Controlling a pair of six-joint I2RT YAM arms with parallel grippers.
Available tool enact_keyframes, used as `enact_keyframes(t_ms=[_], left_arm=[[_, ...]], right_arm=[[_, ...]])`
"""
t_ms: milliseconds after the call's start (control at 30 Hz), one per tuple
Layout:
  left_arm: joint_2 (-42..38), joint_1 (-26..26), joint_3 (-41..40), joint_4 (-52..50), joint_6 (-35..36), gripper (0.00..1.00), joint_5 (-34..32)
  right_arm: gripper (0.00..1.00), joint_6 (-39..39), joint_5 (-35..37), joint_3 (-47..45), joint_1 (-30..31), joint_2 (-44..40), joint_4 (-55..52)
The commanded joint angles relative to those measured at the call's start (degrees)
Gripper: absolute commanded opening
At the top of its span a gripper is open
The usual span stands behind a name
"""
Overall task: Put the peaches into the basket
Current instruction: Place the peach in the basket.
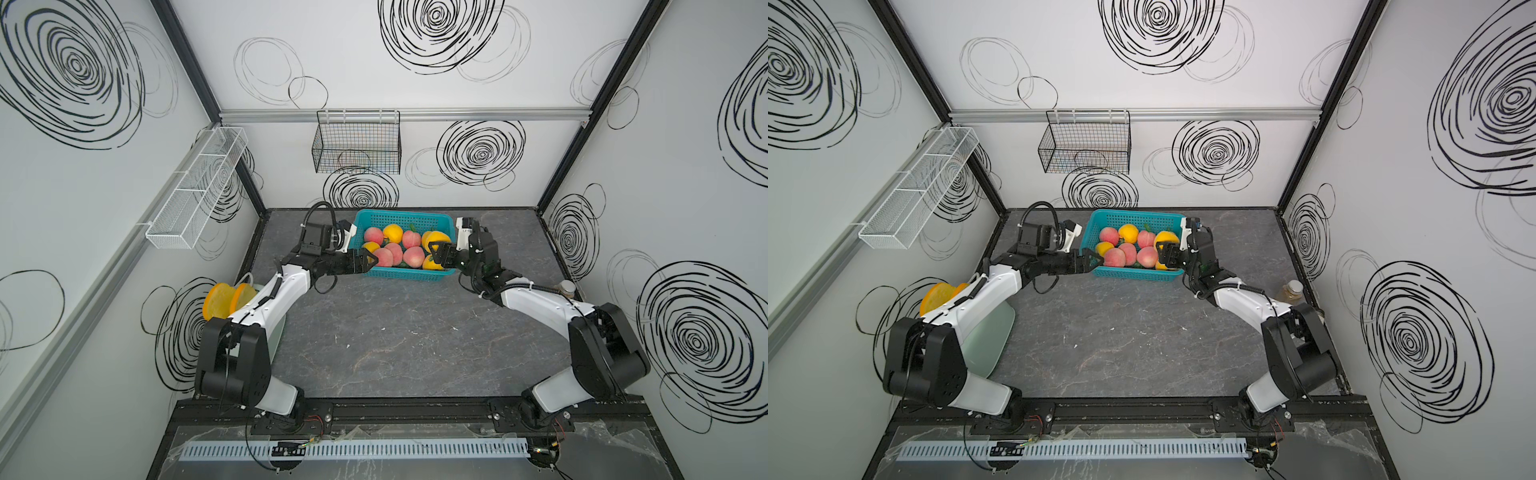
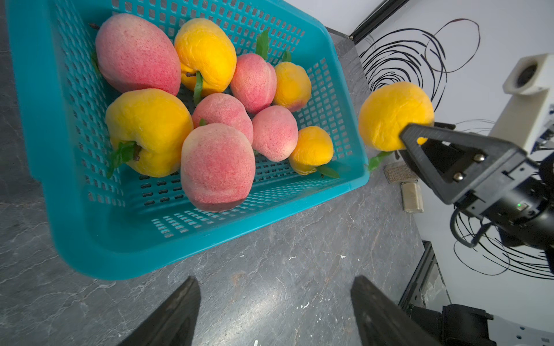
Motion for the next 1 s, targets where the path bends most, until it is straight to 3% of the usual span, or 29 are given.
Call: enact_keyframes(t_ms=[0,700,967], left_arm=[[-0.26,-0.24,0.26,0.49,0.87,0.83,-0.19],[-0.02,-0.02,0.3,0.47,0.88,0.83,-0.38],[-0.2,-0.07,0.26,0.39,0.99,0.83,-0.35]], right_arm=[[0.66,-1.38,-2.63,3.0,-0.43,2.28,-1.33],[0.71,-2.26,-4.88,10.75,-2.66,13.71,-1.01],[0.81,-2.35,-4.29,12.21,-3.2,15.88,-1.48]])
